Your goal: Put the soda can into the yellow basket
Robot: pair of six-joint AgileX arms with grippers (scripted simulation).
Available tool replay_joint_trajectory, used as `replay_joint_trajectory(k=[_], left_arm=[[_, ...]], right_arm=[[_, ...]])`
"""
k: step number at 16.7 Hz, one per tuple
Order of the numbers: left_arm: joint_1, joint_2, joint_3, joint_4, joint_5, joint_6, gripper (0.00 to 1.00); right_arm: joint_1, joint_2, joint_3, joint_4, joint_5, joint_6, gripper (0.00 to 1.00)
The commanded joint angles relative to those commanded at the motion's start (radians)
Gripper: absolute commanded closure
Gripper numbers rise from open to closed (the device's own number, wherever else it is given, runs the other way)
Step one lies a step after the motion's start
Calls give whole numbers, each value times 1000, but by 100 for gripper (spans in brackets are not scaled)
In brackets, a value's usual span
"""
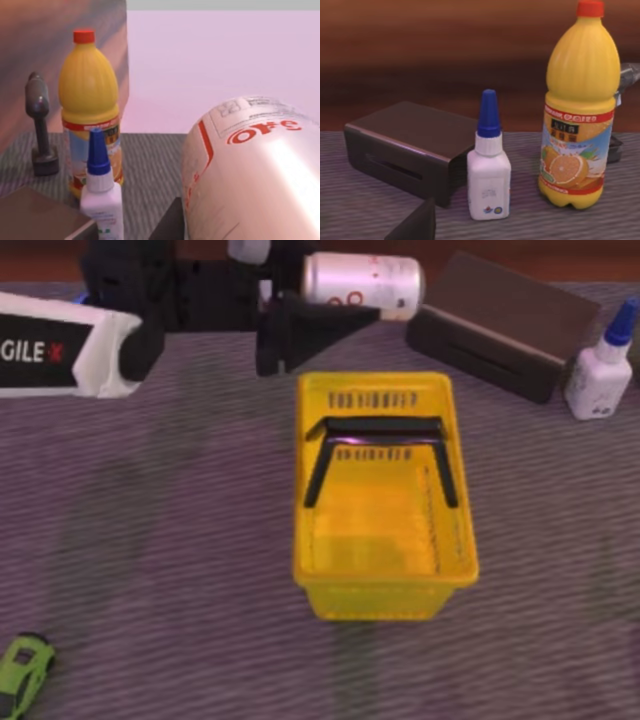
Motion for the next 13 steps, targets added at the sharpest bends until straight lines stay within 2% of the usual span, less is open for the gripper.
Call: replay_joint_trajectory(k=[7,13], left_arm=[[17,191,-67,272,2,-6,100],[20,221,-80,310,1,-7,100]], right_arm=[[0,0,0,0,0,0,0],[0,0,0,0,0,0,0]])
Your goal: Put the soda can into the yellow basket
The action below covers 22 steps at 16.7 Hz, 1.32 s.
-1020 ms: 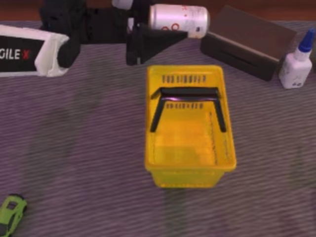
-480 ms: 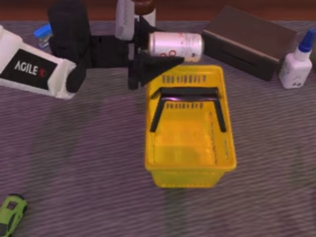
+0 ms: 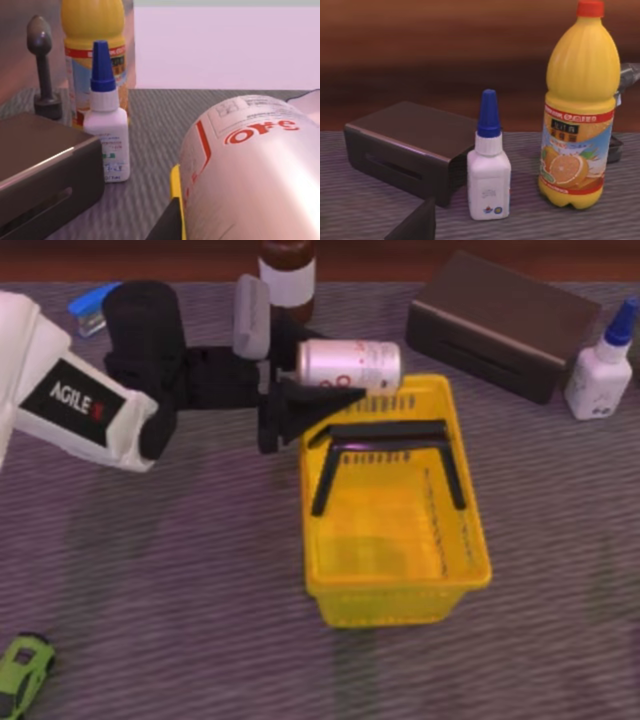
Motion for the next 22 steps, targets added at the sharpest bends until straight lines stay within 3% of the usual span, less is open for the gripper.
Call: replay_joint_trajectory(k=[13,22], left_arm=[[0,0,0,0,0,0,2],[-3,-3,1,-2,-2,1,0]], right_arm=[[0,0,0,0,0,0,0],[0,0,0,0,0,0,0]])
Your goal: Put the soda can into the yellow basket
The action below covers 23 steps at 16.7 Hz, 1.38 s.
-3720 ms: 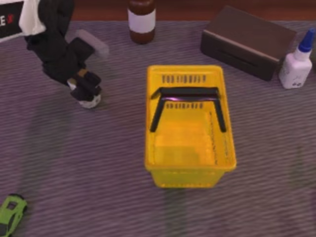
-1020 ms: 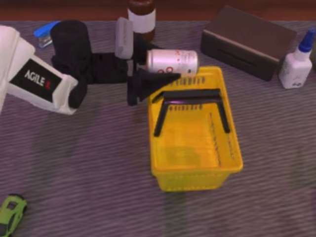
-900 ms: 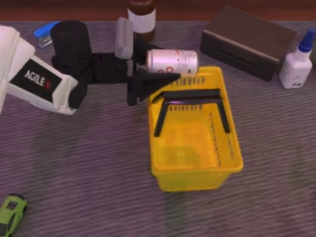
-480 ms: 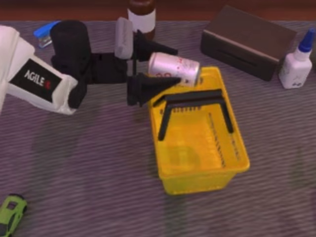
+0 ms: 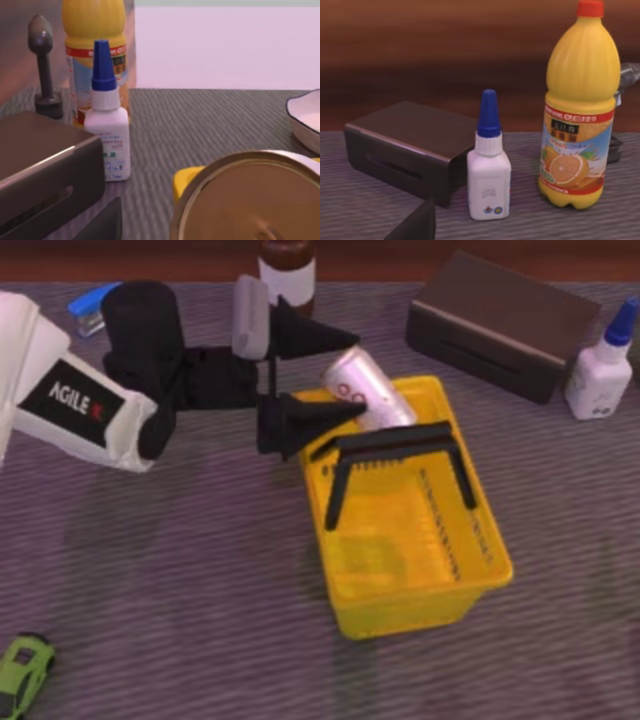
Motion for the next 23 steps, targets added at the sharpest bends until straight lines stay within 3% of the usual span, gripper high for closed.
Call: replay_joint_trajectory(k=[4,8,12,23], left_arm=[[10,-54,-25,-26,-35,-12,0],[47,-261,-121,-123,-163,-48,0],[108,-600,-290,-282,-358,-88,0],[267,-1801,-950,-820,-982,-105,0]], right_arm=[[25,57,56,-51,-3,-36,0],[102,270,268,-221,-4,-155,0],[207,630,616,-469,-3,-328,0],[530,1816,1743,-1232,-5,-851,0]])
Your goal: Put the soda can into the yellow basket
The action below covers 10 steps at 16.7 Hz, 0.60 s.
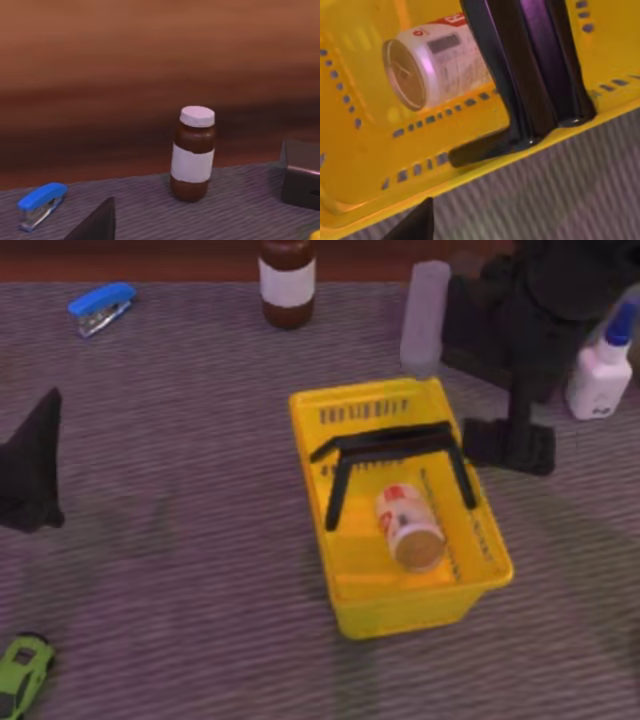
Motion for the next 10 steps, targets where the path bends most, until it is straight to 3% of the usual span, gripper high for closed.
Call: replay_joint_trajectory(k=[5,8,10], left_arm=[[39,-393,-229,-156,-210,40,0],[49,-503,-299,-198,-278,59,0],[51,-524,-313,-206,-292,64,0]], right_arm=[[100,336,345,-219,4,-162,0],[131,423,447,-282,8,-212,0],[136,437,465,-293,9,-222,0]])
